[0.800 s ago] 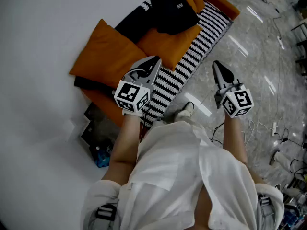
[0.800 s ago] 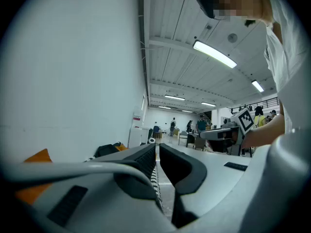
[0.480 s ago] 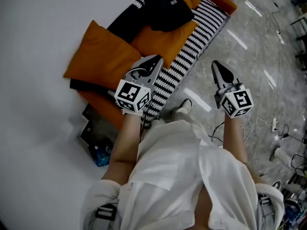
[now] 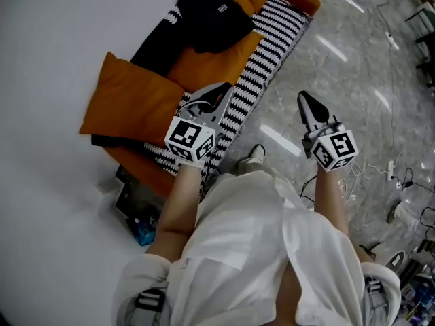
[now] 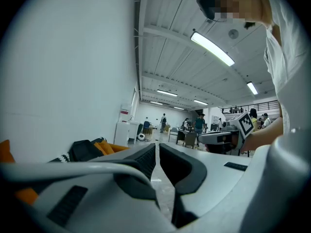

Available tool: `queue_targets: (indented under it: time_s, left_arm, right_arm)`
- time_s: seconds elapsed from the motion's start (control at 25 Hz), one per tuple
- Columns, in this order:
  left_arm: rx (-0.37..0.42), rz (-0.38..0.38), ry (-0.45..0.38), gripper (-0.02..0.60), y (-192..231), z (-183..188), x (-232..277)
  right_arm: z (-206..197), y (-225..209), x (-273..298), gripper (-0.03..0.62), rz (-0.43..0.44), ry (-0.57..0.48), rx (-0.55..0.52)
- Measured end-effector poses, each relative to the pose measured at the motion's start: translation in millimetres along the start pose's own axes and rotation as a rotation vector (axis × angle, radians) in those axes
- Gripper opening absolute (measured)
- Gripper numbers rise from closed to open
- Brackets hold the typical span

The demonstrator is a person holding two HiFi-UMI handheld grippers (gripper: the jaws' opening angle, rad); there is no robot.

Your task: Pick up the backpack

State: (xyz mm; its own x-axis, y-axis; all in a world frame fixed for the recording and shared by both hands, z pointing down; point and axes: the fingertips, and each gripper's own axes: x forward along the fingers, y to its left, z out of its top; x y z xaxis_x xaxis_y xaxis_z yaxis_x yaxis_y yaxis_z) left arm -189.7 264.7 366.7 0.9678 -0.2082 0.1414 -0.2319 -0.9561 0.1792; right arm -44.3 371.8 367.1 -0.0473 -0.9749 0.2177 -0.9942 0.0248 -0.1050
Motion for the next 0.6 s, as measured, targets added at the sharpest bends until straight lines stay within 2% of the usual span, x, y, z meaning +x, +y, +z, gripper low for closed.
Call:
queue_targets:
  time_s: [0.28,0.6]
  left_arm:
    - [0.021,-0.036,0.053,0.044,-28,-3,56]
    - [0.023,-0.047,0.071,0.044,-41,0,95]
  right_arm:
    - [5,-71,-26,0.02,-0.049,-0.043,0.051]
    - [0,-114,-34,0.02,-0.049,-0.049,0.079]
